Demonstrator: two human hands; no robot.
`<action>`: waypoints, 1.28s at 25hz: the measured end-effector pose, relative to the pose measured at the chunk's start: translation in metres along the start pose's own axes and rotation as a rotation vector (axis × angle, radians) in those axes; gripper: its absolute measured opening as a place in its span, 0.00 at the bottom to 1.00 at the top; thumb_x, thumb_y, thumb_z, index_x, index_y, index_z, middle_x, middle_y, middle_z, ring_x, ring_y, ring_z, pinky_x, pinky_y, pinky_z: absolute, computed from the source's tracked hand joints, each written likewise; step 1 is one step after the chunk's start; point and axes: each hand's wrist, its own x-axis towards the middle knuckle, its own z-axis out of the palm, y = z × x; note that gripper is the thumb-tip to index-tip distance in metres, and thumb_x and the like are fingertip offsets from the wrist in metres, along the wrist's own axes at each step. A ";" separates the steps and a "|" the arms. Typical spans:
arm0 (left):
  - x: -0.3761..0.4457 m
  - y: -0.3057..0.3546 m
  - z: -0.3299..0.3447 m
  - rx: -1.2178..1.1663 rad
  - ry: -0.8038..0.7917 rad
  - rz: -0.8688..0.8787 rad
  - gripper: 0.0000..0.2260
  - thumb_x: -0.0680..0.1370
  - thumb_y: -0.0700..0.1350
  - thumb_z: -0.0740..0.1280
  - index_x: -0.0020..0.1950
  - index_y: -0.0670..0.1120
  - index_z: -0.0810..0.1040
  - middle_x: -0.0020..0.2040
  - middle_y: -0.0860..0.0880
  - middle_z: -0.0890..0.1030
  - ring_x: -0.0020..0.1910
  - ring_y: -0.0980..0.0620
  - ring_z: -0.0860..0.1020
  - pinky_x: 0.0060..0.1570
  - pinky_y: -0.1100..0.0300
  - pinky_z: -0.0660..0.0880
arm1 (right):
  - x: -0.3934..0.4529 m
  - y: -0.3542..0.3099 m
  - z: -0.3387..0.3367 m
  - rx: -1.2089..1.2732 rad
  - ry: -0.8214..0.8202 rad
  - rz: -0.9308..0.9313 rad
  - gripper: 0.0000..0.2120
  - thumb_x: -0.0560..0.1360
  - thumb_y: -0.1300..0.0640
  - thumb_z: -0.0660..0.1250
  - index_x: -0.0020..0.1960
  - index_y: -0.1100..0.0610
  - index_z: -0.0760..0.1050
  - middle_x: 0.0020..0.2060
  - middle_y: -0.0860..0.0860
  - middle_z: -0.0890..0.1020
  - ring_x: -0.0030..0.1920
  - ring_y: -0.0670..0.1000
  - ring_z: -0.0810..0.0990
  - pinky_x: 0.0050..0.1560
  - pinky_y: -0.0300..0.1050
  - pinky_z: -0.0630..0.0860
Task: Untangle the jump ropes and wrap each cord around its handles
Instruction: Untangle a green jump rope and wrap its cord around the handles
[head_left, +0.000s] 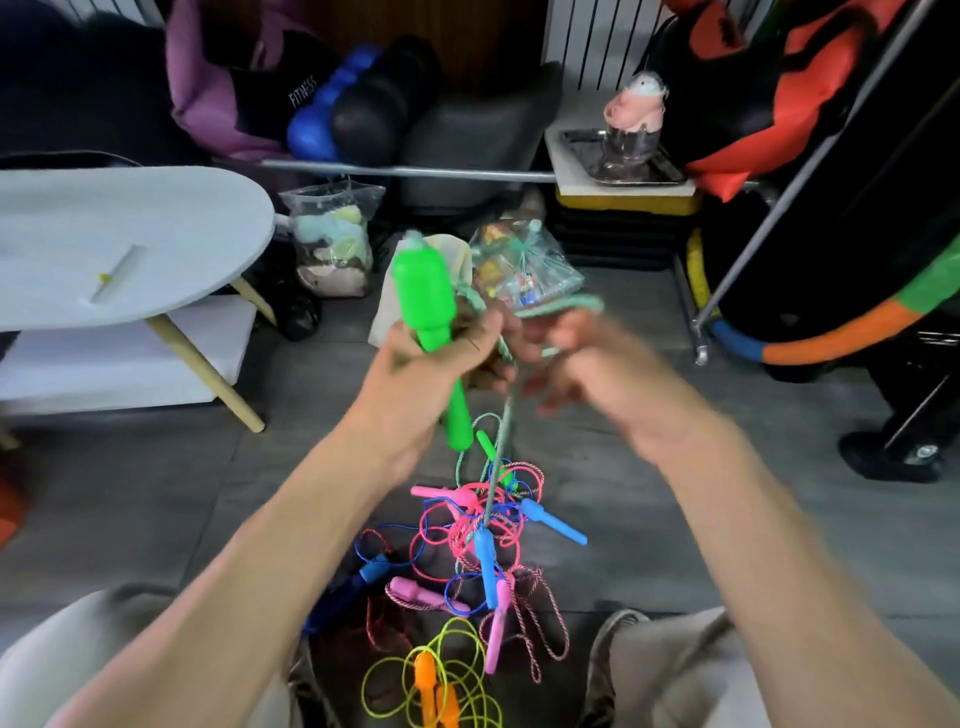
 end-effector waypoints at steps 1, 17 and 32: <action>0.000 0.007 -0.002 -0.104 0.003 0.024 0.06 0.74 0.44 0.64 0.44 0.43 0.78 0.37 0.47 0.84 0.32 0.53 0.77 0.34 0.64 0.76 | 0.002 0.016 0.010 -0.296 -0.146 0.087 0.20 0.72 0.75 0.59 0.56 0.54 0.75 0.47 0.49 0.80 0.35 0.44 0.78 0.33 0.44 0.75; -0.007 -0.022 0.007 0.414 -0.259 -0.237 0.05 0.80 0.39 0.65 0.48 0.44 0.80 0.40 0.50 0.84 0.30 0.57 0.77 0.34 0.65 0.75 | -0.008 -0.036 -0.001 0.783 -0.006 -0.307 0.11 0.80 0.55 0.56 0.50 0.58 0.75 0.35 0.51 0.81 0.29 0.47 0.76 0.32 0.40 0.77; 0.019 0.020 -0.037 -0.134 0.179 -0.168 0.06 0.80 0.41 0.62 0.54 0.43 0.77 0.47 0.47 0.85 0.30 0.54 0.79 0.31 0.64 0.77 | 0.003 0.009 0.008 -0.453 -0.090 0.025 0.09 0.82 0.59 0.60 0.47 0.58 0.78 0.32 0.49 0.82 0.36 0.54 0.79 0.35 0.50 0.78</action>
